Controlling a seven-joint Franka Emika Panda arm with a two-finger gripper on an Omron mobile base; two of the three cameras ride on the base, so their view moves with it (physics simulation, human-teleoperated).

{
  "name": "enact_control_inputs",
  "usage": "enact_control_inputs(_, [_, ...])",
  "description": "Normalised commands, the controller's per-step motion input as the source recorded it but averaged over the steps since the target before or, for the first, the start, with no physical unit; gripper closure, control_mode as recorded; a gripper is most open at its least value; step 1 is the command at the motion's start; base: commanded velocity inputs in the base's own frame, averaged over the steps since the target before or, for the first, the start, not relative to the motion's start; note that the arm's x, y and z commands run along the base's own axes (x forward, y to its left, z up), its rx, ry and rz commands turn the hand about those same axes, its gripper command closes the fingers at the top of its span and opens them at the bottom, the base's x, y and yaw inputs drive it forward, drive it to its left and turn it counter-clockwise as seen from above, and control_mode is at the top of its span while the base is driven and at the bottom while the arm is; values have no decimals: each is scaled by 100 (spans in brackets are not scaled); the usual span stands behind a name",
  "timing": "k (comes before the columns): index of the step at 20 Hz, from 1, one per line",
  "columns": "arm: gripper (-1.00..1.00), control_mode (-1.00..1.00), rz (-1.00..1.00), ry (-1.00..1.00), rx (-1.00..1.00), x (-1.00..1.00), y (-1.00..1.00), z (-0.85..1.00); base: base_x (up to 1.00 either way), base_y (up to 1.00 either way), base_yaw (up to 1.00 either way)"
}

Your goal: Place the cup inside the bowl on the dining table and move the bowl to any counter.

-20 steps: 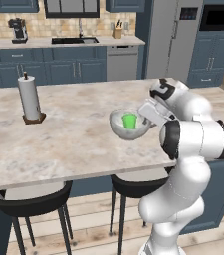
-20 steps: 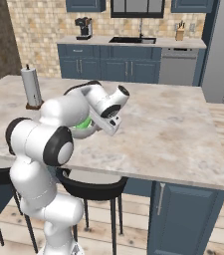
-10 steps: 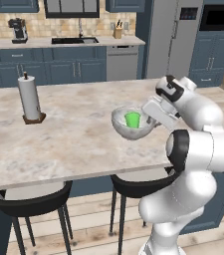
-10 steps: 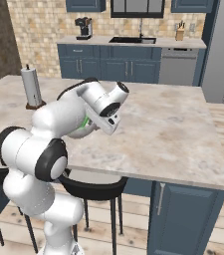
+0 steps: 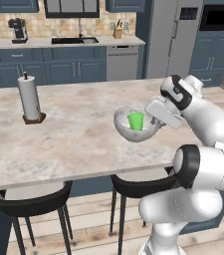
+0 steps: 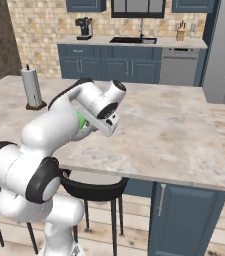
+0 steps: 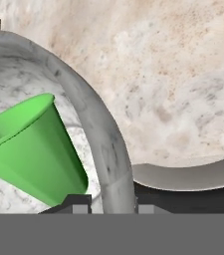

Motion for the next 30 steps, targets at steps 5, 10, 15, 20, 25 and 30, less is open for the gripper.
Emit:
enact_control_inputs(5, [100, -100, 0, 0, -12, -28, 0, 14, 0, 0, 0])
enact_control_inputs(10, [100, -100, 0, 0, -11, -25, 0, 26, 0, 0, 0])
enact_control_inputs(15, [100, -100, 0, 0, -3, -28, 0, 25, 0, 0, 0])
enact_control_inputs(20, [100, -100, 0, 0, 0, -3, 0, 1, 0, 0, 0])
enact_control_inputs(25, [100, -100, 0, 0, 0, 0, 0, 0, 0, 0, 0])
enact_control_inputs(30, [100, -100, 0, 0, 0, 0, 0, 0, 0, 0, 0])
